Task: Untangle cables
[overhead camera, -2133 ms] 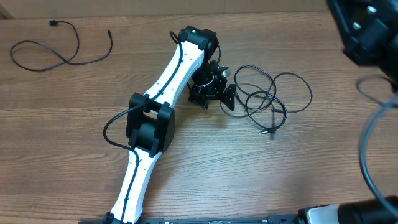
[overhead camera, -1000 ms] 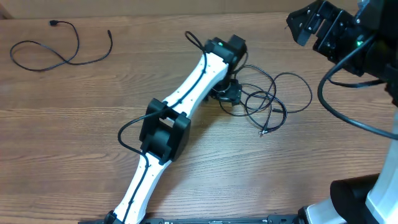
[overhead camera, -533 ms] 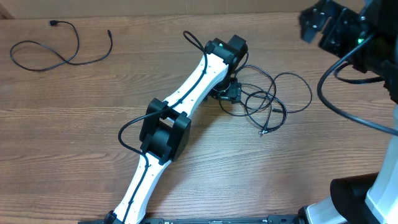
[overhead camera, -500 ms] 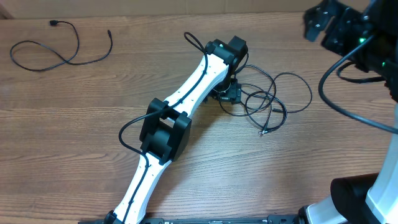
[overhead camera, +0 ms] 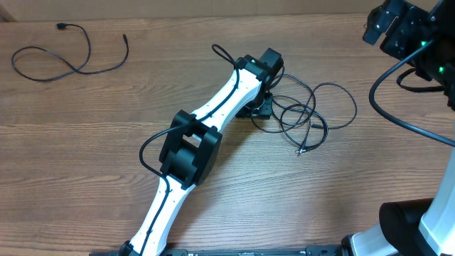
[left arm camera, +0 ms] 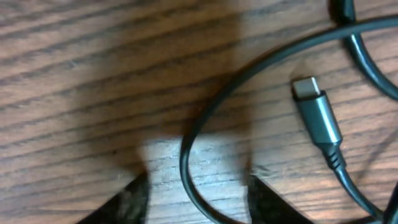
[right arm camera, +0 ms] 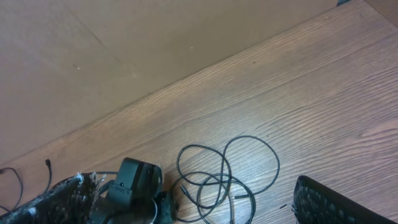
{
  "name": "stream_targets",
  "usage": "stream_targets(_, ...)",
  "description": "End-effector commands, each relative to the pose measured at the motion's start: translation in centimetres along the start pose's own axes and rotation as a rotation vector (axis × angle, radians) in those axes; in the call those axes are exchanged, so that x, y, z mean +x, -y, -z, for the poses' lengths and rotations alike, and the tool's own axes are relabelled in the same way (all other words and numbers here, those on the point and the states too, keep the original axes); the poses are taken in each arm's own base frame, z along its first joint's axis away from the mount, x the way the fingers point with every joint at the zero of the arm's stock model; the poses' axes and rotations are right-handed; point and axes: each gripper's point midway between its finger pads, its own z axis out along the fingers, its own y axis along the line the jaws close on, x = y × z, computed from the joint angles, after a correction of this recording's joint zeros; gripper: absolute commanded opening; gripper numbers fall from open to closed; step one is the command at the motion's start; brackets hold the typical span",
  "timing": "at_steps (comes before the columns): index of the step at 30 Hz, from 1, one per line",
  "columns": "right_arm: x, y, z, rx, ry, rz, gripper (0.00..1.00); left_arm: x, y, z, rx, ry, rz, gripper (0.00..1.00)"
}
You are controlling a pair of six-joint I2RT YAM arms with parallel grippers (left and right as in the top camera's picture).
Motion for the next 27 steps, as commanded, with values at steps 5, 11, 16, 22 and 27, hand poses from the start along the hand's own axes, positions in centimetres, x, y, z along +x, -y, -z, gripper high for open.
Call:
stream_targets(5, -0.2, 0.3, 0.1, 0.016, 0.012, 0.004, 1.00, 1.8, -1.1, -3.0, -0.055, -0.068, -0.037, 0.04)
stream_targets(11, -0.2, 0.3, 0.1, 0.016, 0.012, 0.004, 1.00, 1.2, -1.6, 0.1, -0.053, -0.068, -0.055, 0.04)
stream_targets(16, -0.2, 0.3, 0.1, 0.016, 0.012, 0.004, 1.00, -1.9, -2.6, 7.9, 0.014, 0.026, 0.001, 0.04)
stream_targets(22, -0.2, 0.3, 0.1, 0.016, 0.012, 0.004, 1.00, -4.4, -4.1, 19.6, 0.190, 0.223, 0.006, 0.04)
stream_targets(27, -0.2, 0.3, 0.1, 0.016, 0.012, 0.004, 1.00, -3.9, -4.7, 27.5, 0.347, 0.363, -0.043, 0.04)
